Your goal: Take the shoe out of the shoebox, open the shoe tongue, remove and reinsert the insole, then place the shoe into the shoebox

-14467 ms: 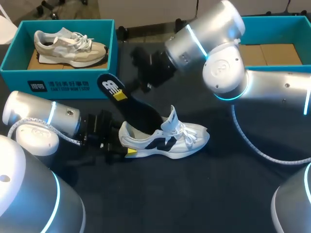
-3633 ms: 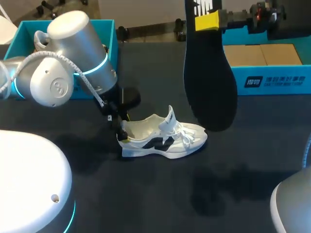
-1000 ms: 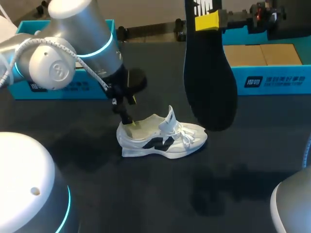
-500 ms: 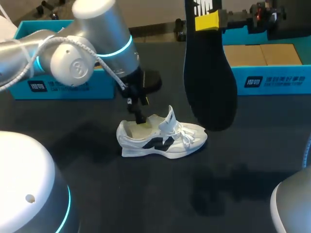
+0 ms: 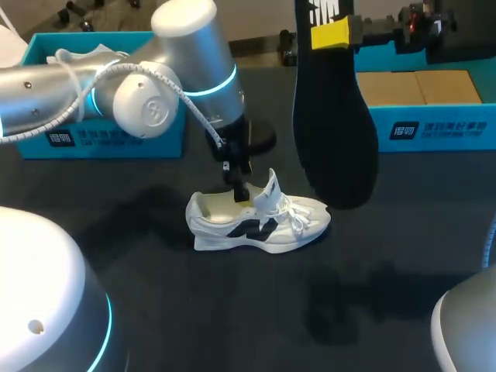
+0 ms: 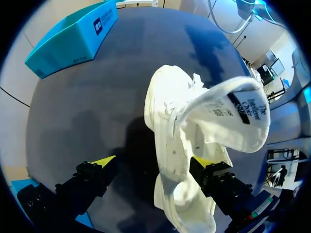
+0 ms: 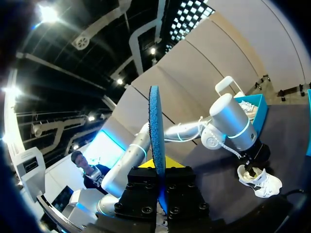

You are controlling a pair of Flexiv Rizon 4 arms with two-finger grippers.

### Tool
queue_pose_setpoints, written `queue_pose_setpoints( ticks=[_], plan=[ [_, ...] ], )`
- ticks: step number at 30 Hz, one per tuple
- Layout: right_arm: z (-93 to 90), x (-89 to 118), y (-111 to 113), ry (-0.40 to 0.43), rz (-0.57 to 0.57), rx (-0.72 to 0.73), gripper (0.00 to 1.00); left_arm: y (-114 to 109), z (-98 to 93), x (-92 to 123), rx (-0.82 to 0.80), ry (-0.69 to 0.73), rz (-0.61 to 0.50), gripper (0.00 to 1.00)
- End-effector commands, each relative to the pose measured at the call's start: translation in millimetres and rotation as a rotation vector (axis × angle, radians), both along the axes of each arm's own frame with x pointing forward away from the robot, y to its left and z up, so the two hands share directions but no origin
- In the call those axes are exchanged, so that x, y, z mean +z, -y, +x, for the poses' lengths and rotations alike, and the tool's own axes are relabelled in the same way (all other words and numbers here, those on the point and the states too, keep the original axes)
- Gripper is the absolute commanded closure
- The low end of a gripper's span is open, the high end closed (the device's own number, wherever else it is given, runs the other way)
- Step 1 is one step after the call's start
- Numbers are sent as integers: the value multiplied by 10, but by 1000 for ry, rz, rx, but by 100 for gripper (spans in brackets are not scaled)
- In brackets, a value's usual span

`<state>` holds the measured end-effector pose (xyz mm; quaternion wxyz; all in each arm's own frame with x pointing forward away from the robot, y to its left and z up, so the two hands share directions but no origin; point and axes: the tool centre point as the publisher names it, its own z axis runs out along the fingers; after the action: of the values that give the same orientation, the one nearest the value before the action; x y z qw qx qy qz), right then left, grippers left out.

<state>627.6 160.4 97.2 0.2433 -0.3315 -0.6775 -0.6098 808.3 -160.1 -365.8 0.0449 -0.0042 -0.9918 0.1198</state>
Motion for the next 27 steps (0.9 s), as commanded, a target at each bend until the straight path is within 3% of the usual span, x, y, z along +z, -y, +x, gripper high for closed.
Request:
queue_pose_setpoints(
  ticks=[1, 8, 10, 12, 13, 14, 16, 18, 19, 27],
  plan=[
    [28, 13, -37, -3, -4, 2, 100, -19, 3, -90, -6, -6, -9, 0],
    [28, 13, -37, -3, -4, 2, 100, 1, -11, -176, -11, -18, 11, 0],
    [28, 13, -37, -3, -4, 2, 100, 20, -29, -185, -18, -26, 10, 16],
    [28, 13, -37, -3, -4, 2, 100, 37, -35, -189, -21, -29, 10, 19],
    [28, 13, -37, -3, -4, 2, 100, 56, -39, -195, -22, -31, 13, 39],
    [28, 13, -37, -3, -4, 2, 100, 62, -41, -196, -23, -32, 13, 52],
    [28, 13, -37, -3, -4, 2, 100, 64, -42, -197, -23, -33, 14, 64],
    [28, 13, -37, -3, -4, 2, 100, 43, -48, -191, -23, -36, 14, 83],
    [28, 13, -37, -3, -4, 2, 100, 31, -53, -188, -26, -38, 13, 99],
    [28, 13, -37, -3, -4, 2, 100, -7, -106, -165, -95, -77, 9, 100]
  ],
)
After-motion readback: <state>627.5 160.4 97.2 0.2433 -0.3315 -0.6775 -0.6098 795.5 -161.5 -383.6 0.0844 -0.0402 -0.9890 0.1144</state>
